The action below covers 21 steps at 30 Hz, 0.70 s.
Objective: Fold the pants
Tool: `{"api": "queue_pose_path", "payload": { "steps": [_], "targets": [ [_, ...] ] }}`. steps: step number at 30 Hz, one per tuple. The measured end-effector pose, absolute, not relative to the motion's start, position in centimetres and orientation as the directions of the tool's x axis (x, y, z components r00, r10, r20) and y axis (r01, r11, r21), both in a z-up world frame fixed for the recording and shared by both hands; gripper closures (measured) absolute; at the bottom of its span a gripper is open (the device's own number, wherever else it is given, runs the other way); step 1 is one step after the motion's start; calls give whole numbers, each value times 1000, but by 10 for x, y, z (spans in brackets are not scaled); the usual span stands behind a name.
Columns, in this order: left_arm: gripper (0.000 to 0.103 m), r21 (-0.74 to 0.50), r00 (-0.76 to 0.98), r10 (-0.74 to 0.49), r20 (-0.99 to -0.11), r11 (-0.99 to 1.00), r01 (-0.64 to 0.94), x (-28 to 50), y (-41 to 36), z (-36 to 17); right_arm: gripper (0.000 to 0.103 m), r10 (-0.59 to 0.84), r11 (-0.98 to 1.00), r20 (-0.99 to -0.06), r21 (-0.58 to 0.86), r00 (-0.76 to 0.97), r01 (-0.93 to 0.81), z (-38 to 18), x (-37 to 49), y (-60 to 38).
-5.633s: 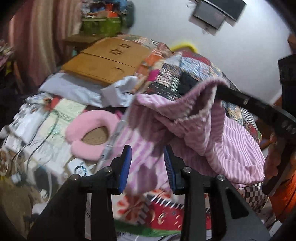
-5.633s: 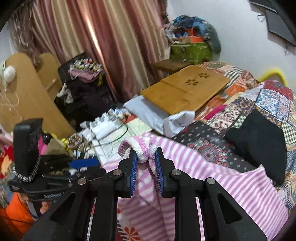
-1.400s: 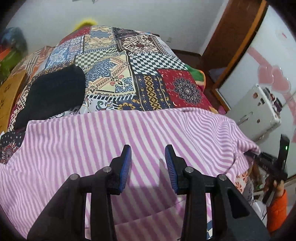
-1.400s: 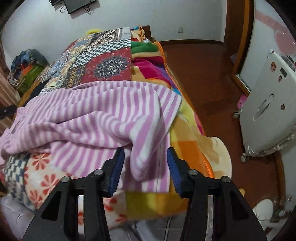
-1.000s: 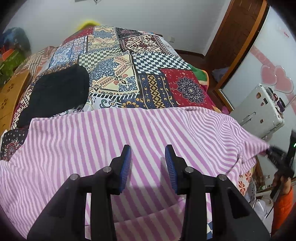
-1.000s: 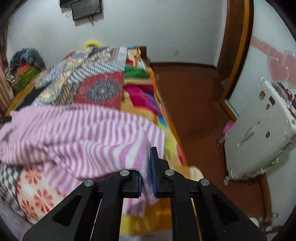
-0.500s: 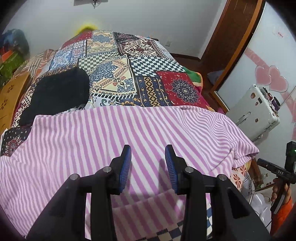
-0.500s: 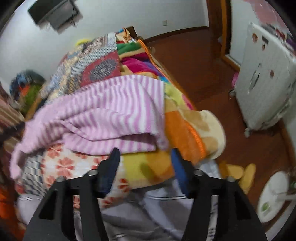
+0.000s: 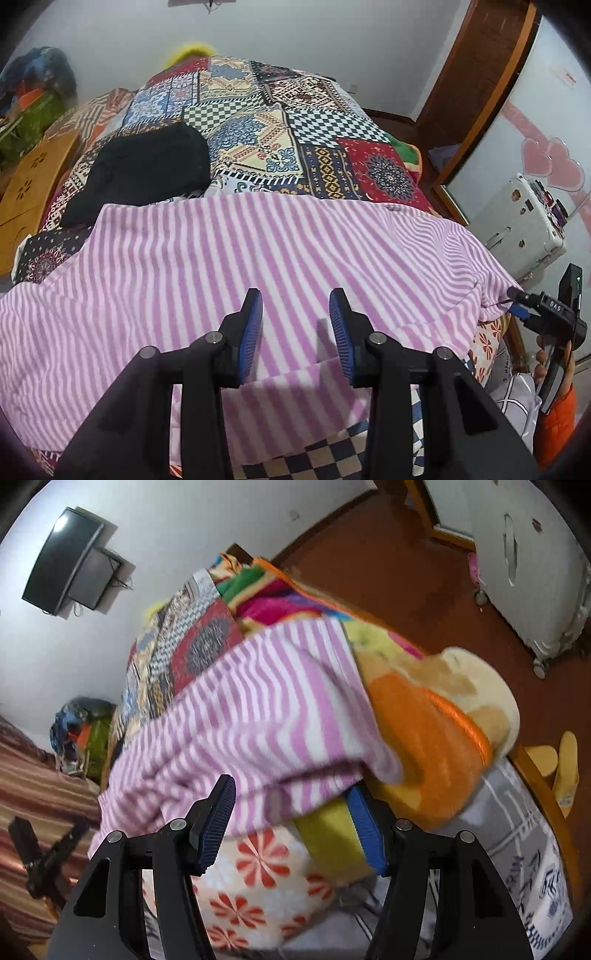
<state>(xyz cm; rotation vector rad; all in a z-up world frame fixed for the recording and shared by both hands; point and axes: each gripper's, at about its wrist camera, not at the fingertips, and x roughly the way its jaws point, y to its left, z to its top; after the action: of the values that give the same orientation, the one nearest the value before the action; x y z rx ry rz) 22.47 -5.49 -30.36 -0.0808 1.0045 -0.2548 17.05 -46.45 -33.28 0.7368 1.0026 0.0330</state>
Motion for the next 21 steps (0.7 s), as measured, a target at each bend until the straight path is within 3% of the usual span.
{"api": "queue_pose_path", "payload": {
  "steps": [3,6,8,10,11,15,21],
  "targets": [
    [65,-184,505,-248,-827,967,174,227,-57,-306,32,344,737,-736,596,583,318,-334,179,-464],
    [65,-162,507,-239,-828,968,192,228,-64,-307,33,340,699,-715,627,611,344,-342,184,-469],
    [65,-146,508,-233,-829,968,206,228,-67,-308,46,332,687,-710,633,621,356,-345,186,-473],
    [65,-136,501,-227,-835,968,212,230,-71,-312,75,334,676,-707,641,624,364,-348,189,-479],
    [65,-137,494,-228,-839,967,213,230,-72,-314,78,344,667,-699,652,627,361,-349,190,-482],
    [65,-137,465,-215,-859,971,196,232,-73,-329,87,326,678,-680,652,656,339,-341,193,-486],
    [63,-131,445,-199,-873,975,178,229,-72,-341,91,261,733,-603,632,754,252,-289,198,-500]
  ]
}}
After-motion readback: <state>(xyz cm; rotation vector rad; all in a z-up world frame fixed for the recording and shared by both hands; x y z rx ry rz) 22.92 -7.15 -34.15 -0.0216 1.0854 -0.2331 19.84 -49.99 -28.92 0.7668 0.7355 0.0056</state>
